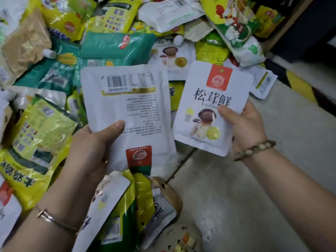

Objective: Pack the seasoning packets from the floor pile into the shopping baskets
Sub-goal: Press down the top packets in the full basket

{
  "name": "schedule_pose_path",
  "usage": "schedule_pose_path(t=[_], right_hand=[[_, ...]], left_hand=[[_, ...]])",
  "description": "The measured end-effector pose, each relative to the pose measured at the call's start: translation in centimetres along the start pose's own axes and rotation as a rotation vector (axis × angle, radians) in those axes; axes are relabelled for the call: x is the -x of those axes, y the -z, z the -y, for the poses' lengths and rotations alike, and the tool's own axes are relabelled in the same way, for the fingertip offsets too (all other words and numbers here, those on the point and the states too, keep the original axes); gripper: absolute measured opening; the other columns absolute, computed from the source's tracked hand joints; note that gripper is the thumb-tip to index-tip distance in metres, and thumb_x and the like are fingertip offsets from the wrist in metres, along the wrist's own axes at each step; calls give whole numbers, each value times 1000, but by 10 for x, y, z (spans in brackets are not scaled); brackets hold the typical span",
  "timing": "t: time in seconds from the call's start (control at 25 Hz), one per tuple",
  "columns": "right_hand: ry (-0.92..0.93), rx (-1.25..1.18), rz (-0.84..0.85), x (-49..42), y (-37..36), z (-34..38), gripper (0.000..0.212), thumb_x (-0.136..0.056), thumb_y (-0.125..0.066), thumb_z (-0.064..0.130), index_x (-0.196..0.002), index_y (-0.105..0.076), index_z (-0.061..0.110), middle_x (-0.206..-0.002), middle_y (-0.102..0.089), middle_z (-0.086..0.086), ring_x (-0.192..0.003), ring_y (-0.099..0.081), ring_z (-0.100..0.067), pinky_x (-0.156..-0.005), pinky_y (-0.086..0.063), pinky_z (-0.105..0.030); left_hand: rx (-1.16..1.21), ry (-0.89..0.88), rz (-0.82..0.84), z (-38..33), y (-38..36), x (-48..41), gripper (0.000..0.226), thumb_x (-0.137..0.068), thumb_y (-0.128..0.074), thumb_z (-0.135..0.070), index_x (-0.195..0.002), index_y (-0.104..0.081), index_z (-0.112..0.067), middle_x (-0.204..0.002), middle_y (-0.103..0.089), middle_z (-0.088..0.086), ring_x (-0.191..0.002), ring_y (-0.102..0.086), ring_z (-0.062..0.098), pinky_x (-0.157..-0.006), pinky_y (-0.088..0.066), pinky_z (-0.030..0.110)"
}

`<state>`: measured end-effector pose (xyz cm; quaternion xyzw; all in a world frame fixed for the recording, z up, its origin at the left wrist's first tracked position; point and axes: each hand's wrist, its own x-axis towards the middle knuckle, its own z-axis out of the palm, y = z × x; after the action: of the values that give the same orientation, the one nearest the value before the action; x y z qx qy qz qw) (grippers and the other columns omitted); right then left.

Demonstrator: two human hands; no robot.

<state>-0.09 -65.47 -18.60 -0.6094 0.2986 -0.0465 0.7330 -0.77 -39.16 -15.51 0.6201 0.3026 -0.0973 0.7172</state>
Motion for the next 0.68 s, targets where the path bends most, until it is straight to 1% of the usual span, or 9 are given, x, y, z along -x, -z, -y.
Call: schedule_pose_path(t=[0.08, 0.12, 0.2, 0.32, 0.44, 0.48, 0.56, 0.64, 0.68], right_hand=[[54, -30, -32, -4, 30, 19, 25, -83, -58, -6, -103, -60, 9, -86, -74, 3, -82, -70, -16, -68, -56, -29], [78, -39, -58, -3, 46, 30, 26, -83, -56, -8, -102, -60, 10, -84, -73, 5, -80, -70, -15, -66, -55, -26], [119, -43, -129, 4, 76, 53, 28, -83, -55, -8, -103, -59, 10, -87, -73, 3, -82, -69, -17, -68, -55, -27], [158, 6, -222, 23, 116, 89, 27, -83, -56, -8, -103, -60, 10, -91, -72, 0, -84, -69, -19, -71, -57, -32], [226, 58, -265, 43, 149, 133, 25, -81, -57, -9, -95, -58, 11, -83, -73, 3, -79, -70, -18, -72, -58, -35], [251, 74, -264, 49, 157, 148, 24, -81, -58, -9, -95, -58, 11, -83, -73, 3, -79, -70, -18, -71, -58, -35], [293, 80, -266, 64, 171, 177, 23, -81, -57, -10, -92, -57, 10, -80, -73, 4, -75, -70, -15, -65, -57, -30], [328, 54, -290, 81, 185, 205, 26, -80, -56, -12, -86, -56, 13, -73, -72, 7, -69, -70, -11, -60, -56, -25], [337, 51, -304, 89, 191, 216, 26, -80, -56, -12, -85, -56, 14, -72, -72, 7, -69, -69, -11, -60, -56, -26]], left_hand=[[5, -20, 84, -1, -31, 1, 22, -70, -69, -8, -92, -69, -12, -85, -75, 3, -74, -73, 20, -54, -56, 29], [10, -27, 124, -2, -48, 3, 20, -72, -68, -6, -91, -69, -12, -84, -75, 3, -73, -72, 19, -53, -55, 28], [11, -32, 207, -6, -80, 10, 16, -78, -65, -3, -92, -69, -10, -83, -75, 4, -71, -72, 19, -52, -55, 27], [15, -24, 332, -16, -123, 30, 21, -79, -64, -3, -100, -68, -9, -88, -75, 5, -75, -73, 22, -54, -56, 30], [-3, -29, 427, -30, -159, 58, 27, -77, -66, -6, -103, -68, -9, -92, -75, 6, -79, -73, 24, -55, -56, 32], [-10, -32, 450, -35, -169, 67, 27, -76, -67, -7, -102, -69, -10, -93, -75, 5, -80, -73, 24, -56, -57, 33], [-4, -35, 490, -47, -184, 89, 27, -75, -67, -7, -101, -68, -12, -93, -75, 4, -80, -73, 23, -57, -57, 34], [7, -40, 536, -60, -197, 114, 28, -74, -67, -7, -101, -68, -14, -92, -75, 3, -80, -73, 22, -55, -57, 32], [11, -42, 561, -67, -202, 126, 30, -72, -67, -7, -101, -68, -13, -92, -75, 3, -79, -73, 22, -55, -56, 32]])
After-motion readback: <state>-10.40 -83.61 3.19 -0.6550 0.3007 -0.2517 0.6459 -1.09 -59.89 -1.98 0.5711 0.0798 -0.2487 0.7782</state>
